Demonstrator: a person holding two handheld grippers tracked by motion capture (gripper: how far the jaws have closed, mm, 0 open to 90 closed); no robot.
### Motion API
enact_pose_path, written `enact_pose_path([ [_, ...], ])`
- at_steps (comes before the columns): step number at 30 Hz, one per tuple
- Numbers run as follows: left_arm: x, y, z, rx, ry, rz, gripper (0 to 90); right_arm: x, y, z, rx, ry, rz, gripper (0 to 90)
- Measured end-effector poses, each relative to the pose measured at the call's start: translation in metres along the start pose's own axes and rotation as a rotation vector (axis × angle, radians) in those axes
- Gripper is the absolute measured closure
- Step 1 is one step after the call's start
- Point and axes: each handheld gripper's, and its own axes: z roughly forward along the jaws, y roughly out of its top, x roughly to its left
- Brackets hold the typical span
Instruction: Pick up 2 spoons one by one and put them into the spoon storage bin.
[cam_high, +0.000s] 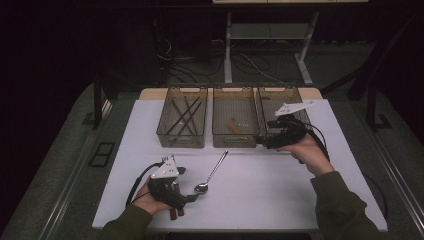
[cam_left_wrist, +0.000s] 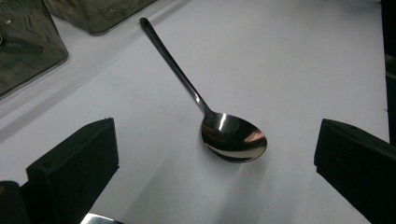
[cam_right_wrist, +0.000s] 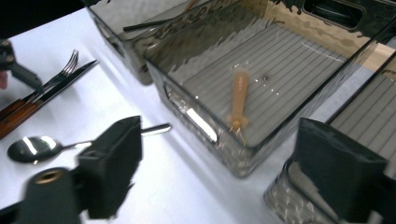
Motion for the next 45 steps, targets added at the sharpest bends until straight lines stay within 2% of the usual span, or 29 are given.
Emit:
enact_pose_path([
  [5, 0.0, 0.0, 0.0, 0.004, 0.005, 0.001, 0.0, 0.005, -0.019, -0.01, -0.024, -0.007, 0.013, 11.9],
  [11, 0.0, 0.0, 0.0, 0.012, 0.011, 0.005, 0.0, 0.01, -0.047, -0.015, -0.016, -0.039, 0.024, 12.0],
  [15, 0.0, 0.0, 0.0, 0.017, 0.013, 0.005, 0.0, 0.013, -0.066, -0.018, -0.032, -0.052, 0.046, 12.0],
  [19, 0.0, 0.0, 0.0, 0.021, 0.019, 0.007, 0.0, 0.015, -0.082, -0.022, -0.032, -0.067, 0.045, 12.0],
  [24, 0.0, 0.0, 0.0, 0.026, 0.03, 0.006, 0.0, 0.019, -0.1, -0.03, -0.059, -0.086, 0.062, 12.0],
  [28, 0.0, 0.001, 0.0, 0.03, 0.036, 0.005, 0.0, 0.024, -0.113, -0.036, -0.064, -0.089, 0.044, 12.0],
  [31, 0.0, 0.001, -0.001, 0.022, 0.037, 0.001, 0.6, 0.027, -0.12, -0.037, -0.043, -0.103, 0.033, 11.9],
  [34, 0.001, 0.002, -0.003, 0.016, 0.045, -0.004, 5.3, 0.03, -0.128, -0.039, -0.027, -0.107, 0.035, 12.0],
  [37, 0.002, 0.003, -0.005, 0.017, 0.05, -0.003, 15.1, 0.033, -0.134, -0.042, -0.021, -0.103, 0.036, 12.0],
  [45, 0.003, 0.007, -0.005, 0.012, 0.04, -0.047, 35.7, 0.042, -0.148, -0.05, 0.002, -0.096, 0.021, 12.0],
])
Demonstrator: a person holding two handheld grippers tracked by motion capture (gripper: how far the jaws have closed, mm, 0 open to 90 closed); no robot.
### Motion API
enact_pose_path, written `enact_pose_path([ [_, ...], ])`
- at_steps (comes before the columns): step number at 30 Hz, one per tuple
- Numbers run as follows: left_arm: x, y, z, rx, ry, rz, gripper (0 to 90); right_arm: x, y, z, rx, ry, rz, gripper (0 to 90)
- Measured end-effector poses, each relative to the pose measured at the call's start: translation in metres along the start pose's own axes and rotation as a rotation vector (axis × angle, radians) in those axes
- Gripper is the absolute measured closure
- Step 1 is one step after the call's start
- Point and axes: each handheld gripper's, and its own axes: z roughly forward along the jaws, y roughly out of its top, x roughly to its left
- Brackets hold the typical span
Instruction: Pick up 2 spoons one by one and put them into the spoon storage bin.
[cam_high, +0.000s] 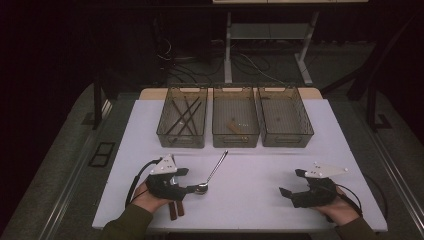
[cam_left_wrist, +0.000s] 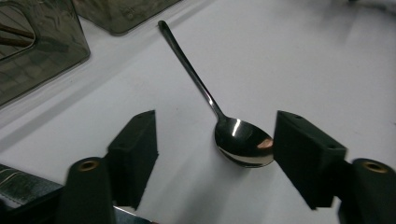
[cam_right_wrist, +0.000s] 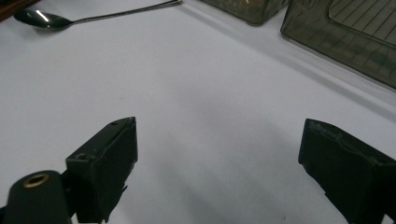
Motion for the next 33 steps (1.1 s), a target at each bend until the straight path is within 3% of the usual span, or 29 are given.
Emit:
enact_pose_path([
  [6, 0.003, 0.011, 0.007, 0.009, 0.013, 0.018, 53.1, 0.0, -0.001, 0.001, 0.005, -0.001, -0.003, 12.0],
  [16, 0.009, 0.039, 0.045, 0.089, 0.048, 0.039, 89.2, 0.001, -0.001, 0.003, 0.015, -0.002, -0.01, 12.0],
  [21, 0.016, 0.051, 0.068, 0.128, 0.059, 0.049, 89.5, 0.001, -0.001, 0.002, 0.009, 0.001, -0.012, 12.0],
  [25, 0.019, 0.055, 0.081, 0.139, 0.061, 0.025, 89.5, 0.001, -0.001, 0.002, 0.01, -0.002, -0.018, 12.0],
  [28, 0.021, 0.056, 0.089, 0.161, 0.085, 0.036, 89.5, 0.001, -0.001, 0.002, 0.006, -0.004, -0.021, 12.0],
  [33, 0.022, 0.056, 0.097, 0.171, 0.079, 0.042, 89.5, 0.002, -0.001, 0.002, 0.008, -0.005, -0.023, 12.0],
])
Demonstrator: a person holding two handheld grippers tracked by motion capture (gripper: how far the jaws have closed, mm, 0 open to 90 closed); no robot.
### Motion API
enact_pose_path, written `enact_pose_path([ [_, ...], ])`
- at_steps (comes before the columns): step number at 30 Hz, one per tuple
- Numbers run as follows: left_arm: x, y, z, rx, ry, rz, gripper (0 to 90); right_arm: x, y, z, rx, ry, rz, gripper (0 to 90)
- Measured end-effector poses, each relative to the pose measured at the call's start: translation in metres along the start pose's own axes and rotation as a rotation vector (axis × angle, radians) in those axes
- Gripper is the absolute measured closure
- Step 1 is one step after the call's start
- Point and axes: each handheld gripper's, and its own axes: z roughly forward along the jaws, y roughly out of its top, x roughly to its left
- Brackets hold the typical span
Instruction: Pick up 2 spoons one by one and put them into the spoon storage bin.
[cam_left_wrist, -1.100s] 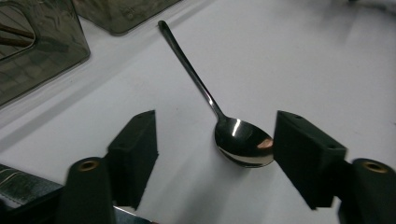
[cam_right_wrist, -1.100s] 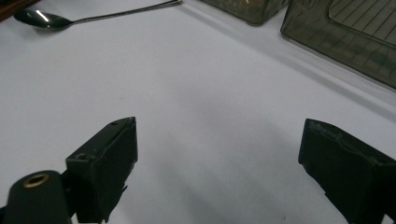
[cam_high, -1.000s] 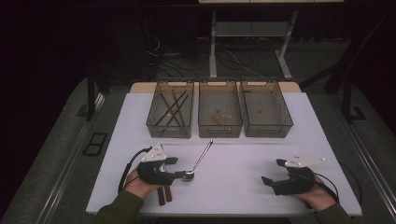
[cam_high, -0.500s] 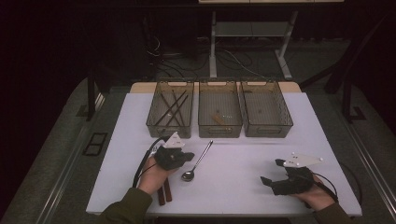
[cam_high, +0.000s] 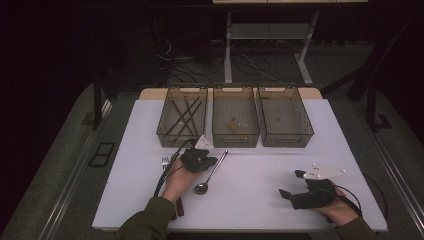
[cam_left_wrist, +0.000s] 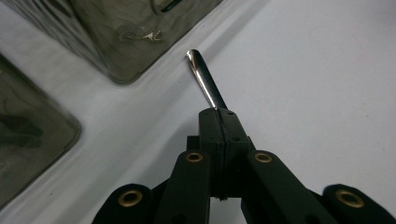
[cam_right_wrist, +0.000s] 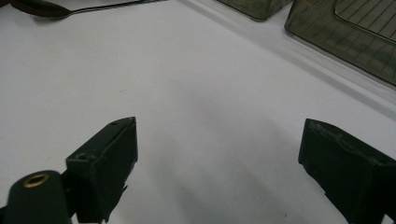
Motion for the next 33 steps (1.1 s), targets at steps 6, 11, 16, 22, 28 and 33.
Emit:
enact_pose_path([
  [6, -0.001, 0.002, 0.001, 0.0, -0.006, 0.003, 89.6, 0.0, 0.0, 0.0, 0.004, 0.002, -0.002, 12.0],
  [11, -0.005, 0.003, 0.003, -0.001, -0.026, 0.012, 89.6, 0.001, 0.0, 0.0, 0.005, 0.001, -0.004, 12.0],
  [16, -0.01, 0.005, 0.005, 0.002, -0.07, 0.03, 89.6, 0.001, 0.0, 0.0, 0.007, 0.0, -0.006, 12.0],
  [22, -0.02, 0.008, 0.01, -0.006, -0.12, 0.068, 89.6, 0.002, 0.0, 0.001, 0.009, -0.001, -0.012, 12.0],
  [28, -0.032, 0.011, 0.011, 0.013, -0.164, 0.127, 89.5, 0.003, 0.0, 0.001, 0.013, -0.003, -0.016, 12.0],
  [33, -0.029, 0.008, -0.001, -0.029, -0.142, 0.088, 89.3, 0.003, 0.0, 0.0, 0.011, -0.005, -0.022, 12.0],
])
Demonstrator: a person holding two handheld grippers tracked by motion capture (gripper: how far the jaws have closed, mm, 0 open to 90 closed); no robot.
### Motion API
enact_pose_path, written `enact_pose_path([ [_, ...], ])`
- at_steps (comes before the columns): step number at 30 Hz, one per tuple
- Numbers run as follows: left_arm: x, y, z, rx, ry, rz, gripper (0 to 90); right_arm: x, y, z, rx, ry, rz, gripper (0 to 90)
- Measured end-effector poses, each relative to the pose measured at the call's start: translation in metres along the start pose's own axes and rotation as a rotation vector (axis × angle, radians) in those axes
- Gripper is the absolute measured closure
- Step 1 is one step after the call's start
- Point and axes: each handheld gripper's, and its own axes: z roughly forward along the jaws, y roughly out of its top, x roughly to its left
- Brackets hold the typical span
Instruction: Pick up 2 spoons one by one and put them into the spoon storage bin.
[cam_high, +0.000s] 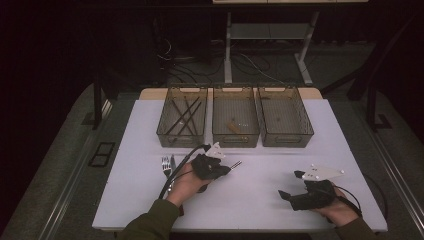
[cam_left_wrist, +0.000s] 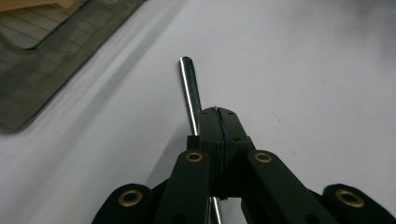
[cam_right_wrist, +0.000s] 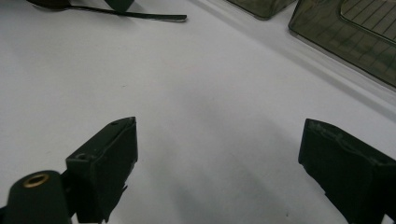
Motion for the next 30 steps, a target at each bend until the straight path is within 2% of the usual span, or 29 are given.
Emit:
enact_pose_path([
  [3, -0.001, -0.007, -0.016, -0.015, 0.027, -0.012, 82.8, 0.0, 0.0, 0.0, 0.0, -0.002, -0.005, 12.0],
  [5, -0.003, -0.013, -0.027, -0.021, 0.039, -0.044, 79.4, -0.001, 0.0, 0.0, 0.0, -0.003, -0.007, 12.0],
  [8, -0.006, -0.023, -0.042, -0.033, 0.062, -0.07, 72.1, 0.0, 0.0, 0.0, -0.001, -0.004, -0.004, 12.0],
  [14, -0.013, -0.046, -0.06, 0.003, 0.103, -0.093, 57.7, 0.0, 0.0, 0.0, 0.001, -0.009, -0.008, 12.0],
  [18, -0.013, -0.056, -0.064, 0.018, 0.104, -0.124, 53.5, 0.0, 0.0, 0.0, 0.002, -0.011, -0.009, 12.0],
  [22, -0.013, -0.057, -0.064, 0.022, 0.101, -0.126, 52.0, 0.0, 0.0, 0.0, 0.005, -0.014, -0.014, 12.0],
  [25, -0.015, -0.057, -0.061, 0.043, 0.1, -0.121, 51.2, 0.0, 0.0, 0.0, 0.007, -0.017, -0.014, 12.0],
  [26, -0.014, -0.057, -0.061, 0.047, 0.097, -0.106, 51.2, 0.0, 0.0, 0.0, 0.006, -0.017, -0.015, 12.0],
  [27, -0.016, -0.057, -0.059, 0.051, 0.097, -0.119, 50.9, 0.0, 0.0, 0.0, 0.005, -0.017, -0.015, 12.0],
  [29, -0.015, -0.057, -0.058, 0.065, 0.093, -0.104, 50.5, 0.0, -0.001, 0.0, 0.008, -0.017, -0.018, 12.0],
  [30, -0.016, -0.058, -0.058, 0.07, 0.096, -0.113, 50.1, 0.0, -0.001, 0.0, 0.008, -0.018, -0.019, 12.0],
])
